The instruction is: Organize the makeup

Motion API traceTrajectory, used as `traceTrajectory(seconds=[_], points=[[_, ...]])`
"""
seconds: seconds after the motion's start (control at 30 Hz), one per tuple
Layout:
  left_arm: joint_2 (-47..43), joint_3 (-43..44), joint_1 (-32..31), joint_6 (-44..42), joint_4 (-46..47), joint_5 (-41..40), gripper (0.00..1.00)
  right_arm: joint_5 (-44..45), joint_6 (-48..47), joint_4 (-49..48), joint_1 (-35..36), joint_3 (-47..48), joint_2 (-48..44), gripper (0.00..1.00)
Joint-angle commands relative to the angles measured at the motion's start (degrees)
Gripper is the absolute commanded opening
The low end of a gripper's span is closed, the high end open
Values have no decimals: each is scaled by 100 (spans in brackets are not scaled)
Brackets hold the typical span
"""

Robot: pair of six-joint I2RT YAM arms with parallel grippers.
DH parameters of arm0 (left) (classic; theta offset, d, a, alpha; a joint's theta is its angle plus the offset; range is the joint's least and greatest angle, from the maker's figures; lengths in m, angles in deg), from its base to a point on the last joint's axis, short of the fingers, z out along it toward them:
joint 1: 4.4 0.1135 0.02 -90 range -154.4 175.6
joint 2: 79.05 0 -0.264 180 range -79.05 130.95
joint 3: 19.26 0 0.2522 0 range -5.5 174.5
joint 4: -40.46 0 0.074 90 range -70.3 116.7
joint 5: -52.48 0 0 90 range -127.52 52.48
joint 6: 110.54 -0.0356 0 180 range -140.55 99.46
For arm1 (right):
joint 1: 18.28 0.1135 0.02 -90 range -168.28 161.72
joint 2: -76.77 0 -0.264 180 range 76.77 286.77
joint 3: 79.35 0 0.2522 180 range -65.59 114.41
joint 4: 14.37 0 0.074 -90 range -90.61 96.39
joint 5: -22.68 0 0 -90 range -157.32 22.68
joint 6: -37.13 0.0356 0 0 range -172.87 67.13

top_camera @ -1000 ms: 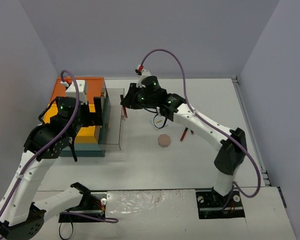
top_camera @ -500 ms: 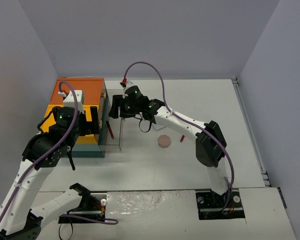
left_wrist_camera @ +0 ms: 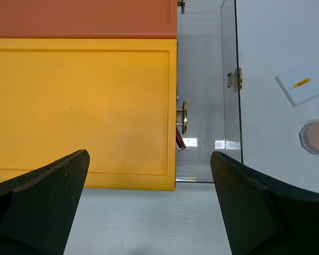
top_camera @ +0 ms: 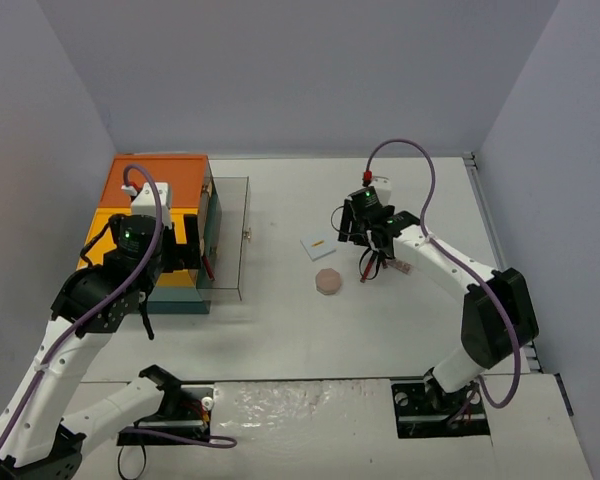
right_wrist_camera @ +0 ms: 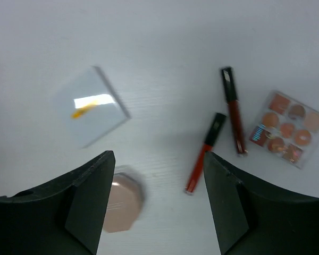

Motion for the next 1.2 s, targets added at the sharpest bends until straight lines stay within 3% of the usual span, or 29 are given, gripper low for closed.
traceTrajectory(seconds=[0.0,0.4,0.47,0.67,0.87,0.93,1.17], points=[[114,62,51,-55,439,-50,97,325,257,51,-325,-397,116,60],[288,119,51,-39,571,128,97,25,413,-500,-693,-944,992,40],[341,140,52,-51,583,157,97,-31,434,-604,-704,-1107,1006,33],[458,184,57,-126,695,197,97,-115,276,-701,-667,-1164,849,0],[522,251,60,-147,754,253,97,-377,-254,-657,-176,-493,35,0],[522,237,63,-147,771,259,97,-561,-339,-652,209,154,-92,0],[503,263,69,-138,756,253,97,-1255,-178,-773,1275,2228,534,0]])
